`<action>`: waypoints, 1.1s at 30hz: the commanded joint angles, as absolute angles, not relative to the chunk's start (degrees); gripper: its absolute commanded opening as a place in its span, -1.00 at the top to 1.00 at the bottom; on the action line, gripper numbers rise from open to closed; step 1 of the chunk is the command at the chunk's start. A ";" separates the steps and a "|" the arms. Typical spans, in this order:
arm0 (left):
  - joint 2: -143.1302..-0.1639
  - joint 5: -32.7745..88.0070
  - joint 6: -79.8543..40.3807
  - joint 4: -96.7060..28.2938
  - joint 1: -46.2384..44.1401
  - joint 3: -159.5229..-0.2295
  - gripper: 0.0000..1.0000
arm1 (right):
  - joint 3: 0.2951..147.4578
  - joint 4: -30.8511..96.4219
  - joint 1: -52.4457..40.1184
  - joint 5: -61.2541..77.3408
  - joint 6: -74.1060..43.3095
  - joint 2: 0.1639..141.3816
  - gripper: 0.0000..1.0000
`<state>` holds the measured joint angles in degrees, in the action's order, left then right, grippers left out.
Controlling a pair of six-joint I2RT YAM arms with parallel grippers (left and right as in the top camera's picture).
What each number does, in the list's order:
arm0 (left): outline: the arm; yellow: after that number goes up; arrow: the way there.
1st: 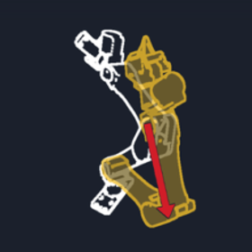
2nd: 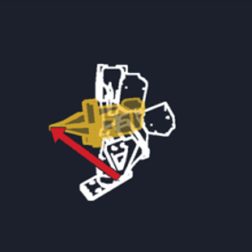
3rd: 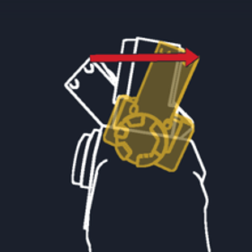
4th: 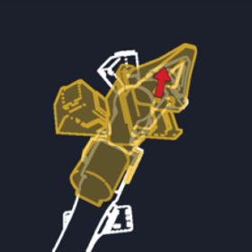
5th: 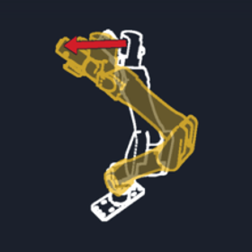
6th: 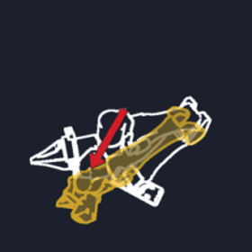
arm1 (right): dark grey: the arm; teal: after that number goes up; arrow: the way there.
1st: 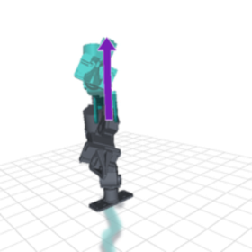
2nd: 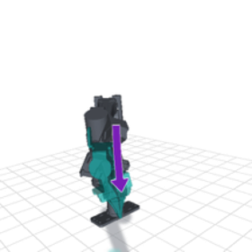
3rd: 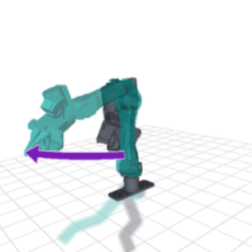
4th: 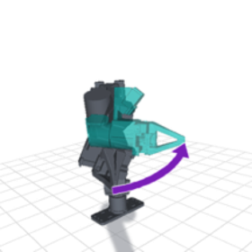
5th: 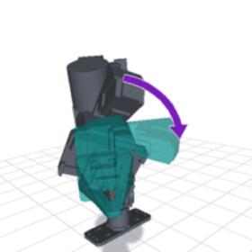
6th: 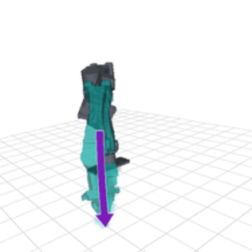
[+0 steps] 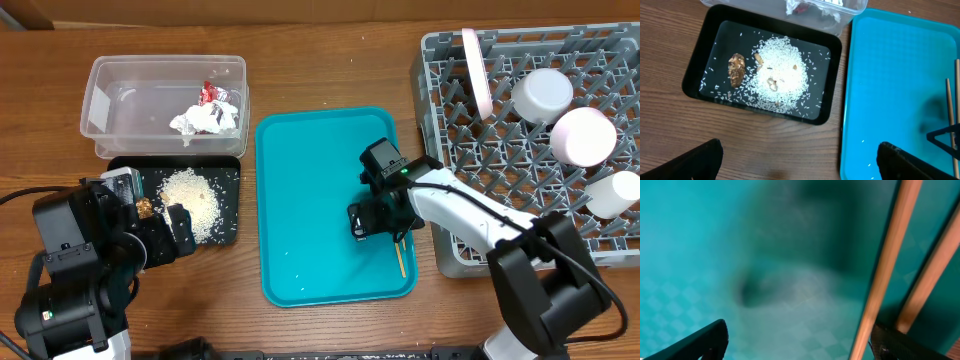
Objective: Sort waste into correct bins and load items into the dishwasher
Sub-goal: 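Move right gripper to the teal tray and grasp one chopstick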
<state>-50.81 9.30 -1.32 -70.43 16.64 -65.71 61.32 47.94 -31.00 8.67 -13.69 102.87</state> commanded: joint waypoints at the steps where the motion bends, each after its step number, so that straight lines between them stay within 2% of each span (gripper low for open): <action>1: -50.52 10.11 -1.69 -70.26 17.08 -65.71 -1.00 | 60.75 47.75 -31.07 8.58 -15.07 103.33 -0.84; 5: -50.52 10.11 -1.69 -70.26 17.08 -65.71 -1.00 | 60.75 49.39 -31.07 8.58 -15.07 103.33 -0.65; 7: -50.52 10.11 -1.69 -70.26 17.08 -65.71 -1.00 | 60.55 50.30 -31.07 8.56 -15.09 103.33 -0.27; 8: -50.52 10.11 -1.69 -70.26 17.08 -65.71 -1.00 | 60.14 50.65 -31.07 8.56 -15.09 103.33 0.08; 10: -50.52 10.11 -1.69 -70.26 17.08 -65.71 -1.00 | 59.92 51.27 -31.07 8.56 -15.11 103.59 0.23; 14: -50.52 10.11 -1.69 -70.26 17.08 -65.71 -1.00 | 59.90 52.12 -31.07 8.54 -15.11 104.40 0.39; 22: -50.52 10.13 -1.69 -70.26 17.08 -65.71 -1.00 | 59.90 52.82 -31.07 8.36 -15.27 107.22 0.45; 29: -50.52 10.11 -1.69 -70.26 17.08 -65.71 -1.00 | 59.90 53.49 -31.07 8.05 -15.31 107.24 0.67; 33: -50.52 10.11 -1.69 -70.26 17.08 -65.71 -0.99 | 59.90 54.81 -31.07 4.08 -18.33 107.24 0.69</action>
<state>-50.81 9.30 -1.30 -70.43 16.64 -65.71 60.86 54.30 -31.00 8.34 -15.84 104.40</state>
